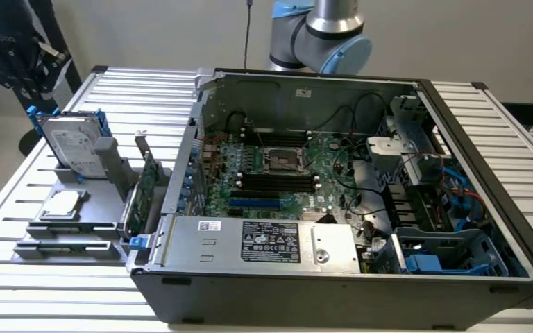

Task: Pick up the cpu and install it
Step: 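Reach for the cpu, then pick up the cpu and move it towards the insertion slot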

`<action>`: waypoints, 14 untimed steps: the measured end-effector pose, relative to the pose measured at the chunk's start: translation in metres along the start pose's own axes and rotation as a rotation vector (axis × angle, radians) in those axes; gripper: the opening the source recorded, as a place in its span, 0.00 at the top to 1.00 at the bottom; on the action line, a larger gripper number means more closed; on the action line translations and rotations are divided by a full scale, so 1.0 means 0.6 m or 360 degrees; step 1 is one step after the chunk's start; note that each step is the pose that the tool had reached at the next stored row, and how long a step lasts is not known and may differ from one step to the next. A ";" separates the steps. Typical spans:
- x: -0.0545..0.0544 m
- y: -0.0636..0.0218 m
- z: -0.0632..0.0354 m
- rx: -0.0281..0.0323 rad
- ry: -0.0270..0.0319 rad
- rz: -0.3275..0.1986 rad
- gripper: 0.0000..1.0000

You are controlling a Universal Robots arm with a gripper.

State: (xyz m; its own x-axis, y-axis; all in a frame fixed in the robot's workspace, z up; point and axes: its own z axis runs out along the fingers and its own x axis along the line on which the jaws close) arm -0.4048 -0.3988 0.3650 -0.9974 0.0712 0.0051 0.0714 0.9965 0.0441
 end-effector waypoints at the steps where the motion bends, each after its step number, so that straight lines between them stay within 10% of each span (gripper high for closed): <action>1: 0.008 -0.001 0.001 0.00009 -0.00001 0.0000 0.89; 6: 0.046 -0.003 0.005 0.00068 0.00004 0.0000 0.89; 14: 0.049 -0.003 0.005 0.00086 0.00004 -0.0005 0.89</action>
State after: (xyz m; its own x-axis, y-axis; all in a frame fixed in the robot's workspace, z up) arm -0.4341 -0.3983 0.3622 -0.9977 0.0683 0.0053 0.0685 0.9969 0.0386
